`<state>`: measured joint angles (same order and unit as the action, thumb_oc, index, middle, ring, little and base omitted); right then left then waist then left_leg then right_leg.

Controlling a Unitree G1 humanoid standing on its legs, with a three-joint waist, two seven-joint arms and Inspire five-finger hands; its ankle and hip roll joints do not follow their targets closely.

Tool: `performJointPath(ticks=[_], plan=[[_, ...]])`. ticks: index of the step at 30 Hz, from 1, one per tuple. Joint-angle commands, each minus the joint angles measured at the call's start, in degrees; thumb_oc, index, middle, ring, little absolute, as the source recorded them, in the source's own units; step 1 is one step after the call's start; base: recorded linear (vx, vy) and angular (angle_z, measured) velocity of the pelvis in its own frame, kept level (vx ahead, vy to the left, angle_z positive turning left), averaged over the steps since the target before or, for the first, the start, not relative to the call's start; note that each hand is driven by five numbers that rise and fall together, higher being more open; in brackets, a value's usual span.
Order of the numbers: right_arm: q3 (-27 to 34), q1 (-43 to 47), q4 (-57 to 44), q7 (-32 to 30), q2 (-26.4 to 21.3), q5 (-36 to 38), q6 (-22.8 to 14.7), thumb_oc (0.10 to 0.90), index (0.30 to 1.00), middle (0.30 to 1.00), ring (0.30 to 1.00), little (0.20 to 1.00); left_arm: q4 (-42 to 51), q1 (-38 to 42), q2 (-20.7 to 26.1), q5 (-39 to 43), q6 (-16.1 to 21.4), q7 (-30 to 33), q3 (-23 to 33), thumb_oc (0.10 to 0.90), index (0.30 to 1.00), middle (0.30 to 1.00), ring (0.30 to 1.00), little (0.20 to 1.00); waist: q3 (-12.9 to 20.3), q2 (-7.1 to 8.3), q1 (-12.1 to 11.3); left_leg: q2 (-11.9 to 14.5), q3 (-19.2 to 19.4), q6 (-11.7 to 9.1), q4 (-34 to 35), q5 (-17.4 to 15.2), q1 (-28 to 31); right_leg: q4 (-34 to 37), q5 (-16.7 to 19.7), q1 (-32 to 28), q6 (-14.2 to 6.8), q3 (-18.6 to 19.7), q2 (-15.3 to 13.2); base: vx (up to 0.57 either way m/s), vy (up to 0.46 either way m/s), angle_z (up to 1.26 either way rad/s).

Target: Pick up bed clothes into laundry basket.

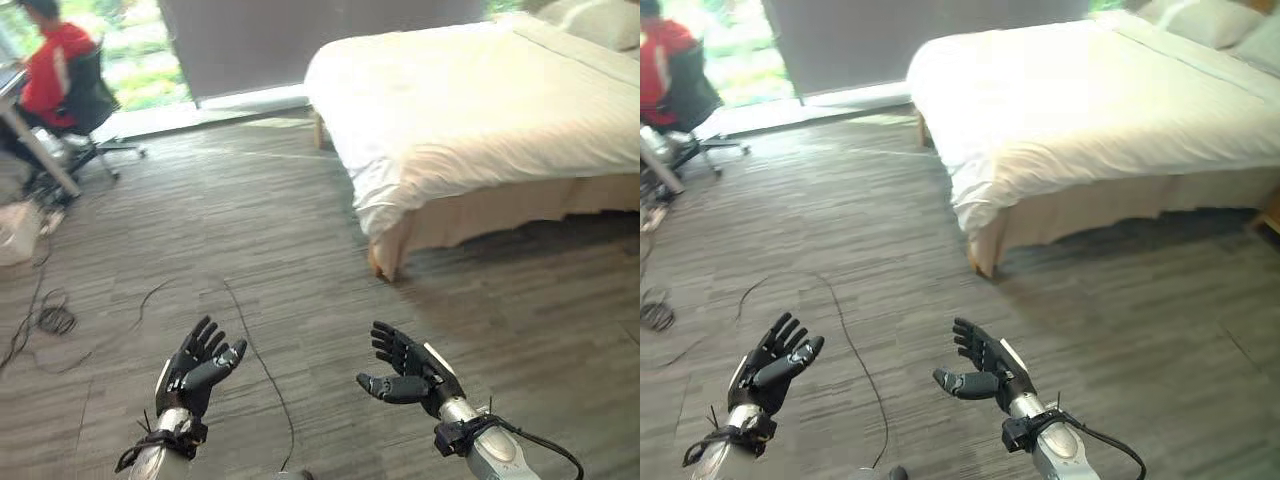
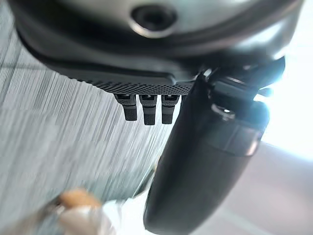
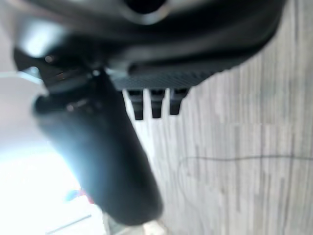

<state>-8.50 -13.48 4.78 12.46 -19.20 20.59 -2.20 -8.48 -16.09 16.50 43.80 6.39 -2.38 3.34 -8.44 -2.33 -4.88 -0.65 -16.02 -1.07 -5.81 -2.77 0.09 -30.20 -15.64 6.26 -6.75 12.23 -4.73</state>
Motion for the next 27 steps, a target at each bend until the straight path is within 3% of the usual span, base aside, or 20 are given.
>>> performJointPath(ticks=[1,3,4,6,7,8,14,19,22,27], plan=[[2.87,0.82,-4.67,-3.31,-0.94,3.23,-6.14,0.800,0.900,0.900,0.900,0.900,6.58,0.75,0.95,-7.29,6.65,1.24,1.10,0.800,0.900,0.900,0.900,0.900,2.42,1.51,0.07,-5.40,-4.42,2.93,2.38,0.26,-0.62,22.48,13.01,-1.63,2.17,-3.62,3.22,0.02,-0.191,0.45],[2.66,0.79,-5.12,-3.18,-1.08,4.97,-5.96,0.800,0.900,0.900,0.900,0.900,6.47,-0.13,-0.19,-6.79,6.32,1.35,1.22,0.800,0.900,0.900,0.900,0.900,2.89,2.02,-0.37,-5.27,-5.01,2.64,1.74,-0.16,-1.15,23.99,12.67,-2.92,2.68,-4.39,2.70,0.05,-0.179,0.98],[1.95,1.95,-3.82,-4.59,-1.55,4.16,-6.86,0.800,0.900,0.900,0.900,0.900,5.92,-1.69,-2.92,-3.33,6.67,1.90,1.20,0.800,0.900,0.900,0.900,0.900,3.58,3.00,-1.74,-4.62,-4.73,2.01,1.39,-0.46,-1.30,28.50,13.99,-5.56,3.09,-5.65,2.53,0.07,-0.139,0.47],[1.92,1.99,-3.74,-4.60,-1.57,4.16,-6.92,0.800,0.900,0.900,0.900,0.900,5.93,-1.71,-2.93,-3.29,6.67,1.88,1.20,0.800,0.900,0.900,0.900,0.900,3.42,2.93,-1.63,-4.61,-4.84,2.01,1.37,-0.52,-1.11,28.87,14.16,-5.97,3.11,-5.77,2.52,0.04,-0.125,0.03],[3.77,1.68,-3.11,-6.96,-1.75,3.40,-7.41,0.800,0.900,0.900,0.900,0.900,3.28,-1.21,-3.75,-3.24,5.36,1.63,-1.33,0.800,0.900,0.900,0.900,0.900,2.58,4.36,-1.12,-3.82,-0.89,1.58,-1.95,-0.84,-3.04,30.98,14.42,-8.57,3.73,-8.96,1.94,0.00,-0.130,0.34],[4.04,1.53,-3.02,-7.33,-1.62,3.53,-7.45,0.800,0.900,0.900,0.900,0.900,3.08,-0.93,-3.49,-4.39,5.31,2.02,-1.79,0.800,0.900,0.900,0.900,0.900,2.37,4.56,-0.76,-3.63,0.93,1.62,-2.18,-0.87,-3.55,31.12,14.41,-8.88,3.65,-10.09,1.81,0.00,-0.130,0.90],[2.71,0.78,-0.88,-7.38,-0.47,2.94,-6.30,0.800,0.900,0.900,0.900,0.900,2.24,-1.83,-2.35,-8.26,4.75,2.69,-3.03,0.800,0.900,0.900,0.900,0.900,4.76,4.05,0.06,-3.68,-0.92,2.64,5.64,1.32,-0.31,31.22,13.77,-8.84,3.79,-11.37,2.66,0.02,-0.009,0.56],[1.20,0.38,1.03,-6.79,0.90,4.78,-5.75,0.800,0.900,0.900,0.900,0.900,0.57,-2.70,-2.16,-8.60,4.49,3.48,-2.41,0.800,0.900,0.900,0.900,0.900,5.59,3.98,-0.13,-3.49,-0.64,2.77,7.49,1.92,0.75,31.51,13.69,-9.07,3.54,-11.34,2.31,0.03,0.022,0.01],[-0.92,1.44,7.56,-7.34,0.54,2.35,-5.21,0.800,0.900,0.900,0.900,0.900,-4.11,-2.25,-2.42,-8.00,3.97,3.61,-3.03,0.800,0.900,0.900,0.900,0.900,5.28,3.84,-0.57,-3.45,-0.57,3.02,8.82,2.46,1.31,31.51,14.09,-8.70,3.40,-10.89,2.25,-0.01,0.031,-0.14],[-1.51,1.26,17.41,-8.76,0.75,-0.63,-4.48,0.800,0.900,0.900,0.900,0.900,-12.51,-2.20,-2.32,-13.85,3.63,3.79,-3.72,0.800,0.900,0.900,0.900,0.900,5.63,3.75,-0.59,-3.28,-0.22,3.12,10.07,2.86,2.07,31.99,14.17,-8.91,3.07,-10.71,2.11,0.00,0.019,-0.11]])
